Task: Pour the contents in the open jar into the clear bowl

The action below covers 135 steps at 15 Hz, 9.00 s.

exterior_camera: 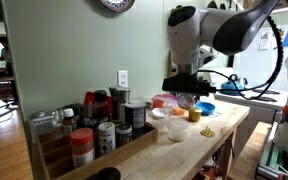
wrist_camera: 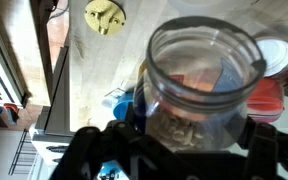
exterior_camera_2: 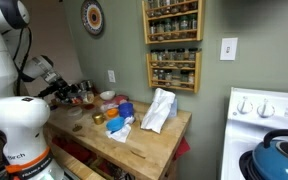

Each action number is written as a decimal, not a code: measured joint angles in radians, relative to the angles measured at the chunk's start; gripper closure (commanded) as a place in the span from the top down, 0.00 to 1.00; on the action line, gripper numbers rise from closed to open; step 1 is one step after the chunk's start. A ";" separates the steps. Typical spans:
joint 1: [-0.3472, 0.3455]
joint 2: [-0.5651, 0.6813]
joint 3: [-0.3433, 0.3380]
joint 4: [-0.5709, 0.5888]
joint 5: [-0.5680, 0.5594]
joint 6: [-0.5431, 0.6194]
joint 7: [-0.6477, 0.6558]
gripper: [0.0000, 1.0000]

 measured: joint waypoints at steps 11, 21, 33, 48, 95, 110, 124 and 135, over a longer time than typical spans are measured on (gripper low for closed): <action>0.077 0.144 -0.035 0.095 -0.112 -0.158 0.114 0.61; 0.126 0.196 -0.056 0.144 -0.147 -0.247 0.141 0.61; 0.175 0.220 -0.060 0.162 -0.172 -0.324 0.170 0.61; 0.219 0.255 -0.078 0.186 -0.208 -0.369 0.185 0.61; -0.076 -0.099 -0.228 -0.086 0.510 0.487 -0.911 0.86; -0.181 -0.030 -0.348 0.011 1.159 0.333 -1.383 0.61; -0.314 0.171 -0.443 0.061 1.754 0.011 -1.761 0.61; -0.268 0.230 -0.437 0.057 1.798 0.158 -1.824 0.61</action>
